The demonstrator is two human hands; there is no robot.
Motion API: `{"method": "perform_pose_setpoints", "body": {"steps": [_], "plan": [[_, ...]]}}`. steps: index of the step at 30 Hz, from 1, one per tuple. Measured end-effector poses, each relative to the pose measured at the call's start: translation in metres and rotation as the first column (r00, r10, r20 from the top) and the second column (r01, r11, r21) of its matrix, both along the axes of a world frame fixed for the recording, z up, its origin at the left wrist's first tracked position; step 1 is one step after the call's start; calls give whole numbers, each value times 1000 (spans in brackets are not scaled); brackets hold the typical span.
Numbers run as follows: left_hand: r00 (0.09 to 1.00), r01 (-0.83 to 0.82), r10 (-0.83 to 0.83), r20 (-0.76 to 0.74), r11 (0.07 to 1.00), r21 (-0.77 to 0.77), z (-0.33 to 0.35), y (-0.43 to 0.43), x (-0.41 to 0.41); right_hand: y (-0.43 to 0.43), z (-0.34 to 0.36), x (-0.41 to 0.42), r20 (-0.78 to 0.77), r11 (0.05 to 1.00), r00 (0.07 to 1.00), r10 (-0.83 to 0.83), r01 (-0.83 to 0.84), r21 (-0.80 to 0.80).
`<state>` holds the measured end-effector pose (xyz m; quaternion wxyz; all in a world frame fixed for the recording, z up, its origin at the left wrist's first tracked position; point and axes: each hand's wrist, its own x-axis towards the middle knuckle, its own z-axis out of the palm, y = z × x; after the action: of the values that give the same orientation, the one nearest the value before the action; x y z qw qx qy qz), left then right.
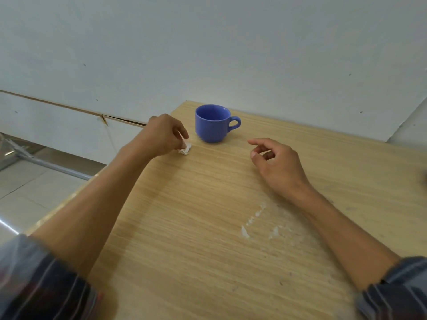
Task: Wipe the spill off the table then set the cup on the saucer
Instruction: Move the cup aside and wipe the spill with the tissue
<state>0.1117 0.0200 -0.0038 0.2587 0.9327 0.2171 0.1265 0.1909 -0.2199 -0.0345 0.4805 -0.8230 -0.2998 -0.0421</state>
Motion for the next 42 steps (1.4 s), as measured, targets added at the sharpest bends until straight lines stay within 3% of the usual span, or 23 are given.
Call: {"method": "perform_pose_setpoints", "body": {"steps": [5, 14, 21, 26, 33, 38, 42], "plan": [[998, 30, -38, 40, 980, 194, -10, -24, 2, -2, 0, 1, 20, 1000, 1000, -3, 3, -7], [989, 26, -52, 137, 982, 186, -15, -6, 5, -1, -4, -1, 58, 1000, 998, 14, -13, -20], [944, 297, -325, 59, 913, 279, -18, -11, -18, -3, -3, -1, 73, 1000, 997, 19, -17, -23], [968, 164, -206, 144, 952, 257, -19, 3, -10, -2, -4, -1, 76, 999, 997, 16, -13, -31], [943, 297, -326, 67, 914, 275, -21, -16, -24, -8, -1, -1, 46, 1000, 999, -16, 15, 18], [981, -34, -8, 191, 975, 218, -24, 0, -17, -45, 5, 7, 69, 994, 992, -109, 108, 22], [956, 175, -211, 203, 967, 184, -28, -53, -21, -85, 0, 21, 66, 971, 972, -226, 230, -62]]}}
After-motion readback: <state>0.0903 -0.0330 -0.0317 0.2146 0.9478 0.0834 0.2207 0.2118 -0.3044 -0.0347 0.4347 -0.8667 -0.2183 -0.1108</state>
